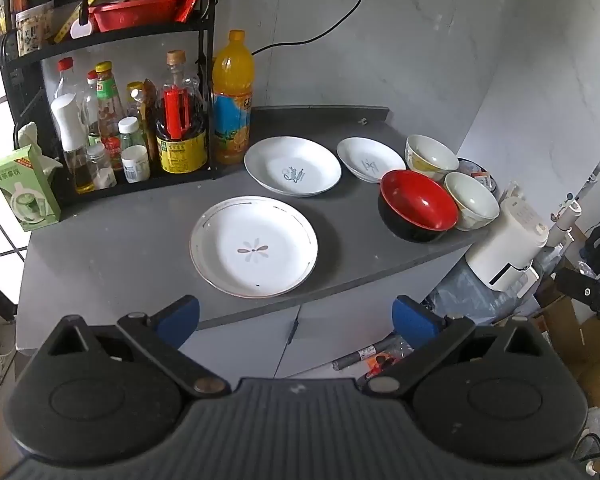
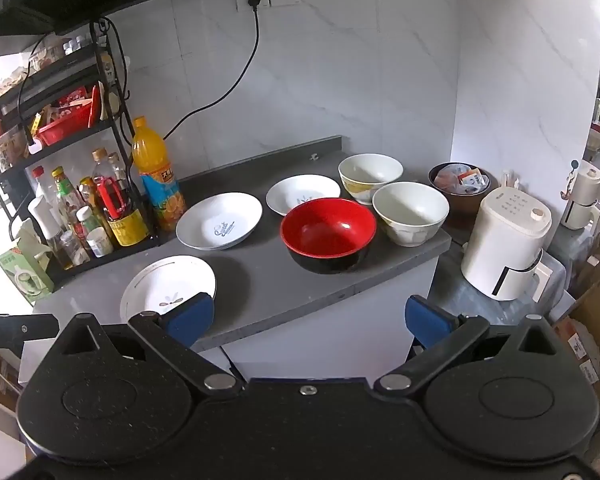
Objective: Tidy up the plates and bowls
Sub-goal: 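Move both tools toward the bowls on the counter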
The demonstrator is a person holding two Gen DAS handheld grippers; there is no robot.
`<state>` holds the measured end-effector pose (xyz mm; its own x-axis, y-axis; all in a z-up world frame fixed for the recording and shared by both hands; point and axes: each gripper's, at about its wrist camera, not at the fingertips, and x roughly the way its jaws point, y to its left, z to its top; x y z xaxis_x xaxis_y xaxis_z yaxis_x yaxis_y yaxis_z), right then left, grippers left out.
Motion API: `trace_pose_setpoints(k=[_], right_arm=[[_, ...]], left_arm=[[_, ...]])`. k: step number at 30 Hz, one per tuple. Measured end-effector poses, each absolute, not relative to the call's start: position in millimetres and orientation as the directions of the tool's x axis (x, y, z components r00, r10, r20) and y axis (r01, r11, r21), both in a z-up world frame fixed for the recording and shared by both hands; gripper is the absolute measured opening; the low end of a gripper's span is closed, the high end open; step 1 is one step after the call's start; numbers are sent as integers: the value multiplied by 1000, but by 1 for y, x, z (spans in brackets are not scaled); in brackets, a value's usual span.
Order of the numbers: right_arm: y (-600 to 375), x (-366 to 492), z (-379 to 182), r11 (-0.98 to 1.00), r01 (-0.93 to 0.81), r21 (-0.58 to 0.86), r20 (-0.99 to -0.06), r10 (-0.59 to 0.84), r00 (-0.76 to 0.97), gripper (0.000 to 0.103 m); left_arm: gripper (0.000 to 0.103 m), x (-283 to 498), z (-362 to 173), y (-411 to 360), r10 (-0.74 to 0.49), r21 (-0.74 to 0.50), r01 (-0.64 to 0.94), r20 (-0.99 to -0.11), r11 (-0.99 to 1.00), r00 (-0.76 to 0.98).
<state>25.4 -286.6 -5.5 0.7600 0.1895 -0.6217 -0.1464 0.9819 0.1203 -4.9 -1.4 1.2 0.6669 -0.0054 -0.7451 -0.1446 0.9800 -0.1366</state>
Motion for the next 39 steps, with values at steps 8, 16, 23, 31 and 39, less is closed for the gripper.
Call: trace_pose_setpoints(k=[8, 16, 23, 31, 39], right_arm=[[-290, 24, -15, 985, -133, 108, -632, 171, 756, 103], [-291, 22, -16, 986, -128, 106, -632, 166, 757, 103], [-292, 24, -19, 984, -132, 116, -640, 175, 748, 103], [-290, 25, -19, 985, -128, 118, -635, 174, 752, 103], [-289, 29, -18, 986, -129, 109, -630, 169, 758, 103]], left_arm=[[102, -4, 2, -3, -28, -166, -142, -738, 976, 674], [102, -2, 0, -4, -32, -164, -131, -735, 978, 678], [102, -1, -3, -2, -39, -164, -124, -740, 979, 671], [101, 1, -4, -1, -37, -160, -123, -741, 979, 671], [101, 4, -5, -1, -30, -146, -117, -740, 982, 672]])
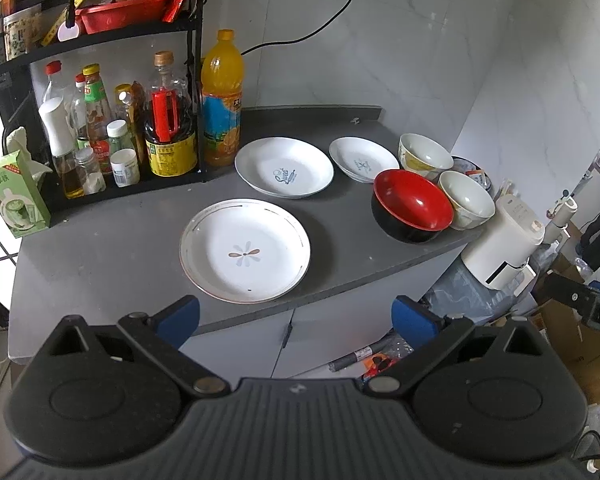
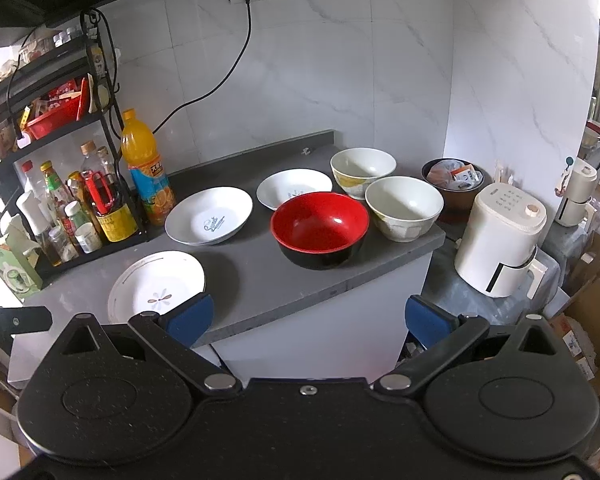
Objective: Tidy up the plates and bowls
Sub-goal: 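Move both tools toward the bowls on the counter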
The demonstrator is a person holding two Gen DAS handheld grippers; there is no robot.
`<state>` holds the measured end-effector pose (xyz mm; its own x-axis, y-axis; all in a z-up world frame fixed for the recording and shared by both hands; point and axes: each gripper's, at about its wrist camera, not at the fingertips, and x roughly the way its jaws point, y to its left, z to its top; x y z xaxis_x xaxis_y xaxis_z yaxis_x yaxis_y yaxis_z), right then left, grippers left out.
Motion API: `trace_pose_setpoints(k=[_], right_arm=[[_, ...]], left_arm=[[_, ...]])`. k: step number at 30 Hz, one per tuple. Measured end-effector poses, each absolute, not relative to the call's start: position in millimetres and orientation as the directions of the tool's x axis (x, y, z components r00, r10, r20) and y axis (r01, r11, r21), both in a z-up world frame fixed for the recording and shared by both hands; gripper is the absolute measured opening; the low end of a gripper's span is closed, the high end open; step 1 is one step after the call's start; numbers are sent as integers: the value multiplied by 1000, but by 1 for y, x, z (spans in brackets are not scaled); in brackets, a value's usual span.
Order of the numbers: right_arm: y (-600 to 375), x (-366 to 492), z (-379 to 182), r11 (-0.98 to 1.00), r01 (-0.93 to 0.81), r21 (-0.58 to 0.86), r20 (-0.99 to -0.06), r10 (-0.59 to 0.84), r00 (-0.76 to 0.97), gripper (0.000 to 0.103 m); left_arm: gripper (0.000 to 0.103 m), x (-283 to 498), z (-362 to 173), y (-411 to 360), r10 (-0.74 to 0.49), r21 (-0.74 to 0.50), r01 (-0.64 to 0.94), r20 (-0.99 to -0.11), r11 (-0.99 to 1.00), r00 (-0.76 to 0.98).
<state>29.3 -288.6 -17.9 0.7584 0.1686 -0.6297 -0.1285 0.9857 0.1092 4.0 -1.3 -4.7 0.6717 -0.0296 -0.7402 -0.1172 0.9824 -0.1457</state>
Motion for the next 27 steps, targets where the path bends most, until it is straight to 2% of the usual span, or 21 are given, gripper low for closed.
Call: trace_pose_setpoints(k=[27], right_arm=[[-296, 63, -22, 979, -157, 130, -633, 204, 747, 103]], left_arm=[[101, 30, -4, -17, -9, -135, -140, -748, 981, 664]])
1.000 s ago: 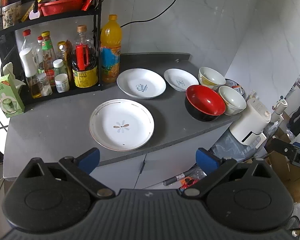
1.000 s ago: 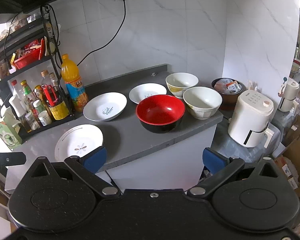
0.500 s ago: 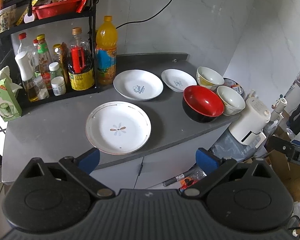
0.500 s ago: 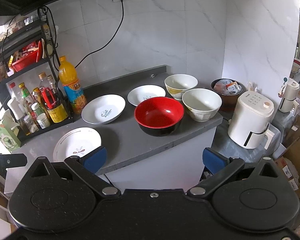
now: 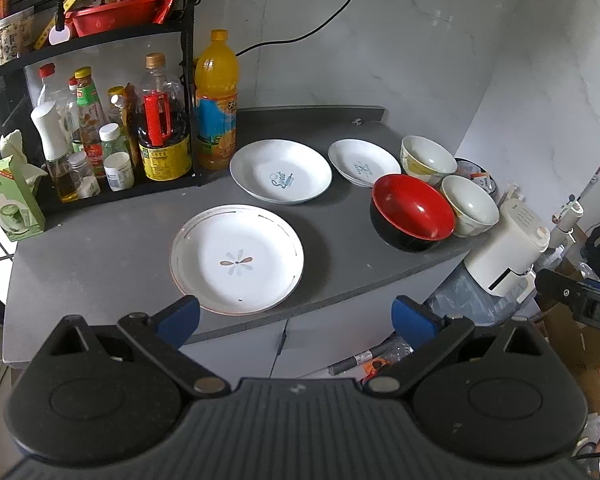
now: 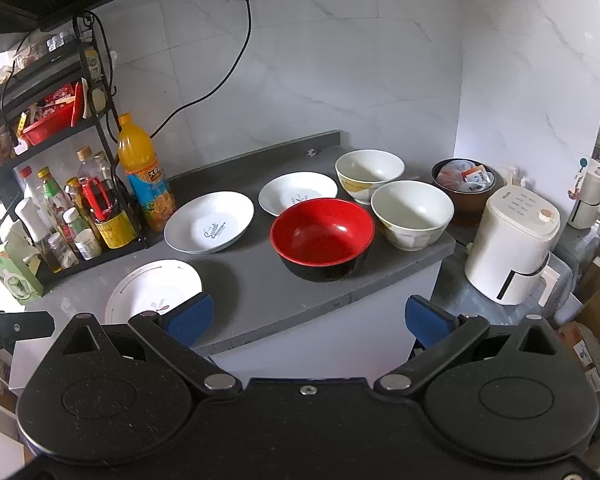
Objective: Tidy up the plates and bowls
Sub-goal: 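Move both tools toward the bowls on the counter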
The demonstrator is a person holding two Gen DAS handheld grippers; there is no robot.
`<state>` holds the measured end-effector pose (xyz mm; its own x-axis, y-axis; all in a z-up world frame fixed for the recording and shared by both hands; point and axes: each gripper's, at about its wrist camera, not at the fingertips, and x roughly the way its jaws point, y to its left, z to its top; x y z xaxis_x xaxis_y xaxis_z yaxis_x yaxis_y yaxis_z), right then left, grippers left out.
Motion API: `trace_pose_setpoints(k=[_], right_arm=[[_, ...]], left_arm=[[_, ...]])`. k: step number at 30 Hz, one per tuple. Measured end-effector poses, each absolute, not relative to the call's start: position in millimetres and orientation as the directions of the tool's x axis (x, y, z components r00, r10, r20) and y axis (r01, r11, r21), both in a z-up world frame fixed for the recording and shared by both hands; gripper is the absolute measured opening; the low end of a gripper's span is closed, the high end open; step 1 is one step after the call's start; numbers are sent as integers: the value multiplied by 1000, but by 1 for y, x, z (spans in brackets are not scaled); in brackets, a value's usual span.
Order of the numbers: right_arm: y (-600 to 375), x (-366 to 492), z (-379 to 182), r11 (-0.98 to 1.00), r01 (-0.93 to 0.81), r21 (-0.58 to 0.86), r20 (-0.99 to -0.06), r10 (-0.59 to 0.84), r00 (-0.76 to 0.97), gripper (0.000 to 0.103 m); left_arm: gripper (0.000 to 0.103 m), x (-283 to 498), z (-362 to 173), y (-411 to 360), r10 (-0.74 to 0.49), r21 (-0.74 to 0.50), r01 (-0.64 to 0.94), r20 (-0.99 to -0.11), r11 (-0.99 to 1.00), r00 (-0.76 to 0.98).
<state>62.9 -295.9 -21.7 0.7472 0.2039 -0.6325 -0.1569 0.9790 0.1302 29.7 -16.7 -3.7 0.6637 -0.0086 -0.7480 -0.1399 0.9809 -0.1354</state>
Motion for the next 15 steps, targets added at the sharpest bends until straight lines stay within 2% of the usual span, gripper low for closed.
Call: trace_pose_setpoints(k=[15], right_arm=[[-318, 107, -30, 968, -200, 152, -628, 251, 736, 103]], left_arm=[[101, 60, 1, -48, 46, -118, -199, -744, 973, 667]])
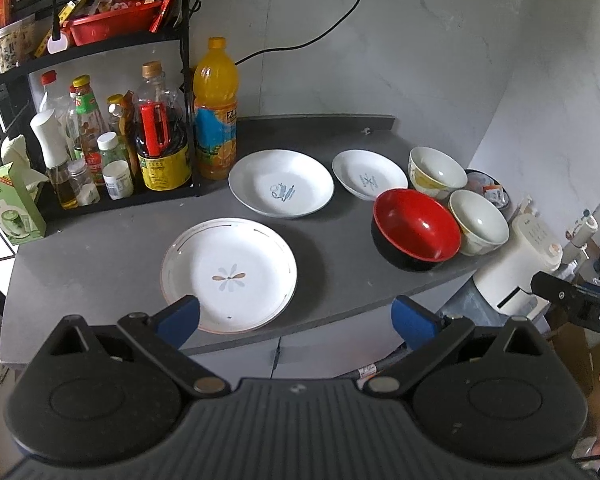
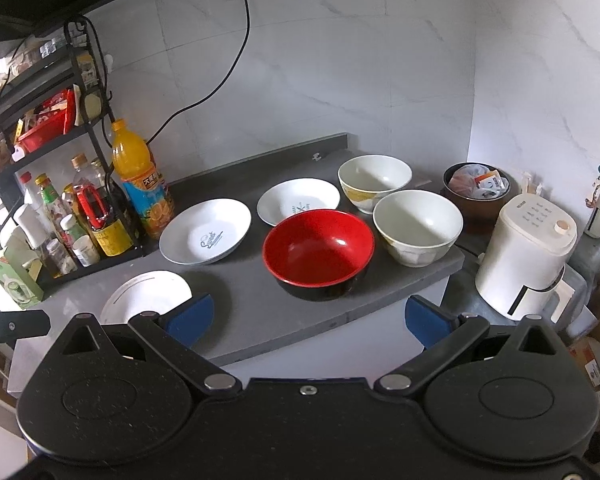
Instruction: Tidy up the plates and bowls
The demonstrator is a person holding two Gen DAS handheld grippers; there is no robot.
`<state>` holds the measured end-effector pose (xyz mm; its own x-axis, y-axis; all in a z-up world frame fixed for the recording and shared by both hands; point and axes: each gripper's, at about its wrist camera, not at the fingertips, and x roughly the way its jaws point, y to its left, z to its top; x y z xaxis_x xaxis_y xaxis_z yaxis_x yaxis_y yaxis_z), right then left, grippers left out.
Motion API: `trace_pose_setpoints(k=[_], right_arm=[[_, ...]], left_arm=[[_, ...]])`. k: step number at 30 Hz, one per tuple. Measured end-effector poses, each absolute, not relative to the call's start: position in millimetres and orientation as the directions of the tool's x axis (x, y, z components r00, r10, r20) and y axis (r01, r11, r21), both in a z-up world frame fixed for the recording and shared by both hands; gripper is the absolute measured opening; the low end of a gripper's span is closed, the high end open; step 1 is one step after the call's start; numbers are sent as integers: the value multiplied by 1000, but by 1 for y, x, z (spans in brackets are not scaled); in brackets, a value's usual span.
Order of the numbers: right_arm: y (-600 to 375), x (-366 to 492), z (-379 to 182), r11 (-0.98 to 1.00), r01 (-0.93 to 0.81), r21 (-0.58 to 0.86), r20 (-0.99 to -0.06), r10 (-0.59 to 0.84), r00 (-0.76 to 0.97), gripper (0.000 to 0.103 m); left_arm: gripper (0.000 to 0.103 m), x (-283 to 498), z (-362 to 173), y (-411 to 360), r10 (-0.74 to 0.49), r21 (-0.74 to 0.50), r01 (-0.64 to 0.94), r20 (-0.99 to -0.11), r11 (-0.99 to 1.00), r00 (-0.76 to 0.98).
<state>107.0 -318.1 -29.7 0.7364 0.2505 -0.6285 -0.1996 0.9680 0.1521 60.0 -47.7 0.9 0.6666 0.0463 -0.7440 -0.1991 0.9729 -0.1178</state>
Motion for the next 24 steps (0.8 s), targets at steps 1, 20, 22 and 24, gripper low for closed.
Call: trace_pose_setpoints(k=[1, 20, 22, 24], right_arm=[[-322, 110, -31, 968, -202, 149, -630, 251, 735, 103], [-426, 151, -37, 962, -191, 196, -654, 273, 706, 103], [-431, 154, -39, 959, -195, 205, -660, 283, 696, 103], [-433, 157, -42, 957, -200, 211, -663, 290, 690, 103]], left_arm=[[101, 63, 1, -52, 49, -121, -207, -744, 971, 666], [101, 116, 5, -152, 62, -120, -224, -743, 967, 667], [101, 123, 3, -162, 54, -116, -206, -740, 972, 670], [101, 130, 0, -168, 50, -114, -199, -742, 973, 669]])
